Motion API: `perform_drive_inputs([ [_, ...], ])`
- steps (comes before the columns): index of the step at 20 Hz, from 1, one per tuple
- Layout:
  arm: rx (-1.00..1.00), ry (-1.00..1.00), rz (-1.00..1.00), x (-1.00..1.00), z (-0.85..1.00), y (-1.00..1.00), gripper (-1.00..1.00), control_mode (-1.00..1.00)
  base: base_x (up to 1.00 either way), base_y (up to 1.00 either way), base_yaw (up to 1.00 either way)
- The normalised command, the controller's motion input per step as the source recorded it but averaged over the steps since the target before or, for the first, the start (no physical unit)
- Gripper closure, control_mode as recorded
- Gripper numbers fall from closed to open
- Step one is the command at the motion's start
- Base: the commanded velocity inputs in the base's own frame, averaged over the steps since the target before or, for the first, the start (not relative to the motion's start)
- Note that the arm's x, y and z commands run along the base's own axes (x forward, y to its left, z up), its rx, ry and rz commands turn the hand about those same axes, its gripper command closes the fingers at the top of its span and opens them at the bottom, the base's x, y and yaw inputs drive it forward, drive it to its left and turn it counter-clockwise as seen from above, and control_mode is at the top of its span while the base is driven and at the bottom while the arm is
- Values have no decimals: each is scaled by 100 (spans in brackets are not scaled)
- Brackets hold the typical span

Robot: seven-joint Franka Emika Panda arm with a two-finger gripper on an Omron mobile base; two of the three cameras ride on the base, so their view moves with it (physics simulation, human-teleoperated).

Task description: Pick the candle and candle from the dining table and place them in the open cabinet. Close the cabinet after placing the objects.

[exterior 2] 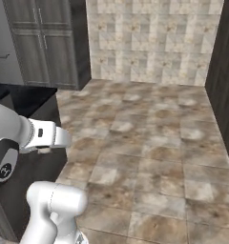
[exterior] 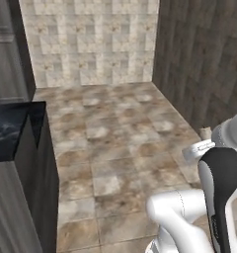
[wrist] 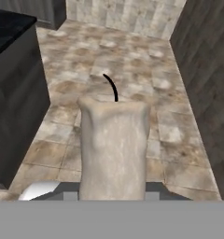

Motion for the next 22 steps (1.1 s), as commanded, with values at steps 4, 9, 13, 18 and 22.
perform_drive_inputs([
  [4,0,0,0,0,0,0,100,100,64,-43,8],
  [9,0,0,0,0,0,0,100,100,62,-40,8],
  [13,0,0,0,0,0,0,100,100,66,-29,10],
  [18,0,0,0,0,0,0,100,100,66,-19,11],
  [22,0,0,0,0,0,0,100,100,58,-15,14],
])
